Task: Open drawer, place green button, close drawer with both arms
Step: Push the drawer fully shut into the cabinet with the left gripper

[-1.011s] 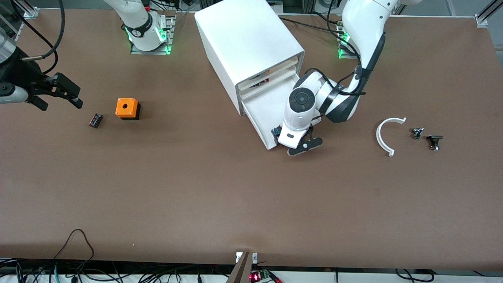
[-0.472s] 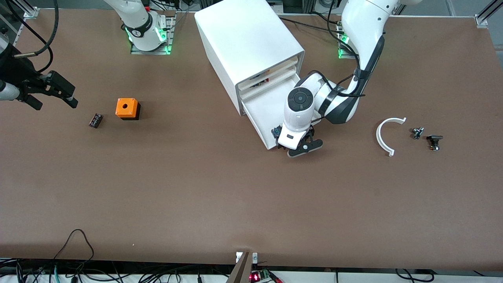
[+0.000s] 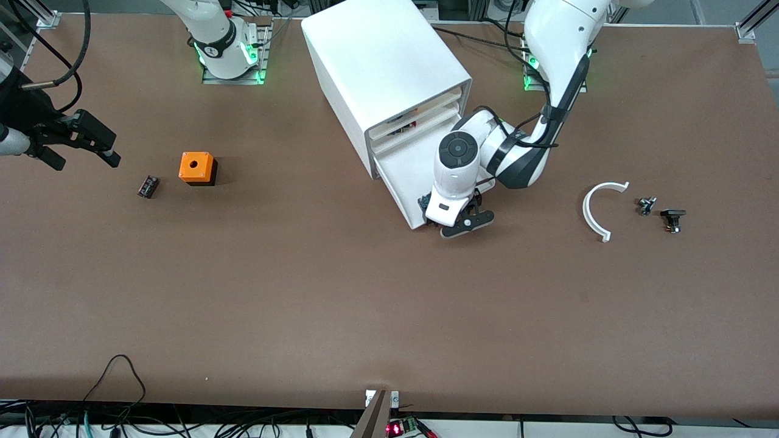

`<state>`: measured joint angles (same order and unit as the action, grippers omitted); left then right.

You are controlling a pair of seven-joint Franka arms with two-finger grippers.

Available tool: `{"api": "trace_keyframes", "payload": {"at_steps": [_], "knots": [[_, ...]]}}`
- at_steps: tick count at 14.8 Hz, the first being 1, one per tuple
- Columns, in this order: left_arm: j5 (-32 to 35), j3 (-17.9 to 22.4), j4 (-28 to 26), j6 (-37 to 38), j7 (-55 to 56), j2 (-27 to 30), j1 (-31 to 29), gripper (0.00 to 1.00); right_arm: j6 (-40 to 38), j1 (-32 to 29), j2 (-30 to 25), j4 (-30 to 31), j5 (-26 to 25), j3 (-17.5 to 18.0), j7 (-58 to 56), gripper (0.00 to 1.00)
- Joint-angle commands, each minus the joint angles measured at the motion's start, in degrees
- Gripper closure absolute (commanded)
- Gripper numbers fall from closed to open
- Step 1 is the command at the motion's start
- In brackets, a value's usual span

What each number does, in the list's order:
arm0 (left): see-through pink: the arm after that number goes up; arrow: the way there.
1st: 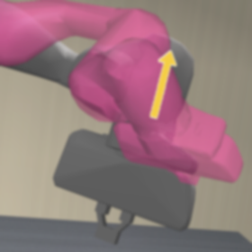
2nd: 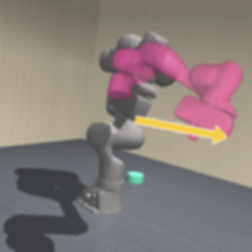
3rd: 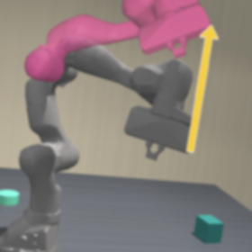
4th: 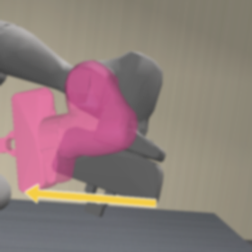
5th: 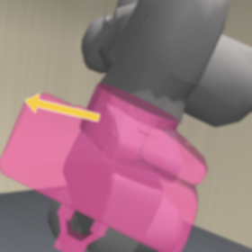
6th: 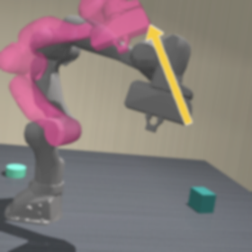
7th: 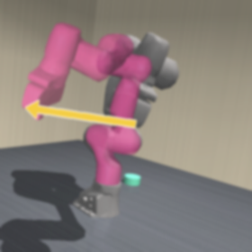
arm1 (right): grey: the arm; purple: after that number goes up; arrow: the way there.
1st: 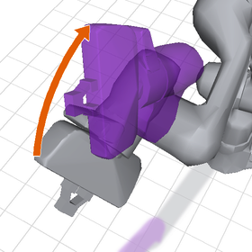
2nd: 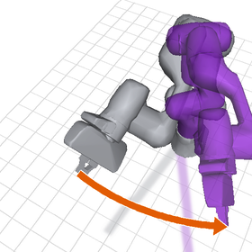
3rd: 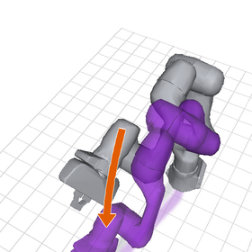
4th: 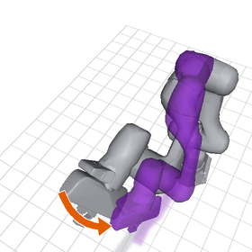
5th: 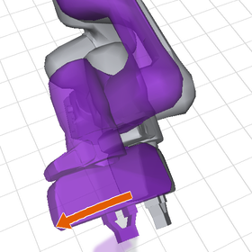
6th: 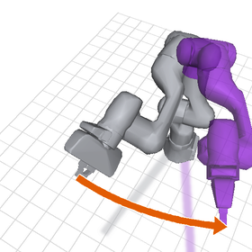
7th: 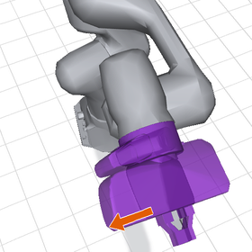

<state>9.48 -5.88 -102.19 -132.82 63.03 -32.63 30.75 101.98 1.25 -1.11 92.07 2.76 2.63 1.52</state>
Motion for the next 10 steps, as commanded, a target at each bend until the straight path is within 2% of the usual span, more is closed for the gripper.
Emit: {"api": "trace_keyframes", "payload": {"at_steps": [1,3,8,10], "knots": [[2.0,-2.6,-4.6,0.5,3.1,3.5,0.3,0.03,-1.3,-0.9,0.7,-1.7,-0.7,0.9,0.0,0.0],[2.0,-4.7,-6.4,0.5,4.5,3.9,0.2,0.03,-1.3,-0.9,0.9,-1.8,-0.7,0.9,0.0,0.0],[2.0,-6.6,-7.0,1.2,9.0,4.1,1.1,0.03,-1.2,-1.0,0.9,-1.8,-0.7,0.9,-0.1,0.0],[2.0,-9.0,-7.0,3.3,9.0,4.2,0.5,0.03,-1.2,-1.0,0.9,-1.8,-0.6,0.9,-0.1,0.0]]}}
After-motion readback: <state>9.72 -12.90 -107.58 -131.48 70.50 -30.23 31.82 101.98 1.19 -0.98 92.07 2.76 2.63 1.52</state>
